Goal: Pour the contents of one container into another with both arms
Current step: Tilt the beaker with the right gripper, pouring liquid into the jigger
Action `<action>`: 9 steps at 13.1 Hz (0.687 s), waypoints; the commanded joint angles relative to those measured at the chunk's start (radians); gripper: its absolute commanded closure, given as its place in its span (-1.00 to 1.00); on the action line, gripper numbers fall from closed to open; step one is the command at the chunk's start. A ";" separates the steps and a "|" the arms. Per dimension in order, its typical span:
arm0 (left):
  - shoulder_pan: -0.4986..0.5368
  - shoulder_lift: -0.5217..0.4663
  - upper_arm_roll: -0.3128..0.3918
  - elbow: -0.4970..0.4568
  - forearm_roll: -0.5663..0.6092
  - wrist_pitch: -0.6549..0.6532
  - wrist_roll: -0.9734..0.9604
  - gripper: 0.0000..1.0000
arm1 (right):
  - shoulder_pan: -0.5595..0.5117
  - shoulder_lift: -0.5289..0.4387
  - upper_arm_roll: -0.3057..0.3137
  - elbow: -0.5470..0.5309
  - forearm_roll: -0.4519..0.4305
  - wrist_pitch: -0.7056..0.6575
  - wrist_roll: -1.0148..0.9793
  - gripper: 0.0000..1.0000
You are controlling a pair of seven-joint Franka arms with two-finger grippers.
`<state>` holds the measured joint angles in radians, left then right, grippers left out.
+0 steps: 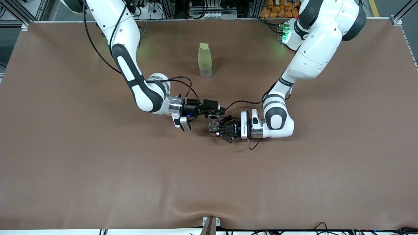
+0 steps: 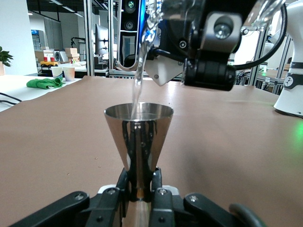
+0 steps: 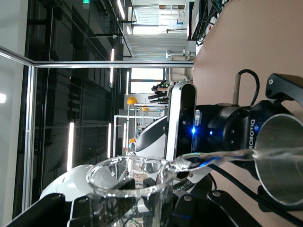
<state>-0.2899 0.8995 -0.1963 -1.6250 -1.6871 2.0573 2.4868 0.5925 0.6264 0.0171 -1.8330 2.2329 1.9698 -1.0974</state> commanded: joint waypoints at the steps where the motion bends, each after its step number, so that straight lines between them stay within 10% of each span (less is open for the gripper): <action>1: 0.001 -0.002 -0.002 0.004 -0.014 -0.014 0.026 1.00 | -0.013 -0.020 0.009 -0.006 -0.024 -0.015 0.063 1.00; 9: 0.008 -0.002 -0.003 -0.001 -0.014 -0.014 0.023 1.00 | -0.017 -0.016 0.009 -0.006 -0.024 -0.083 0.246 1.00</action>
<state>-0.2891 0.8995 -0.1966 -1.6242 -1.6871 2.0572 2.4870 0.5924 0.6265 0.0173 -1.8320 2.2319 1.8996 -0.9046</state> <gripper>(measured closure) 0.793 0.824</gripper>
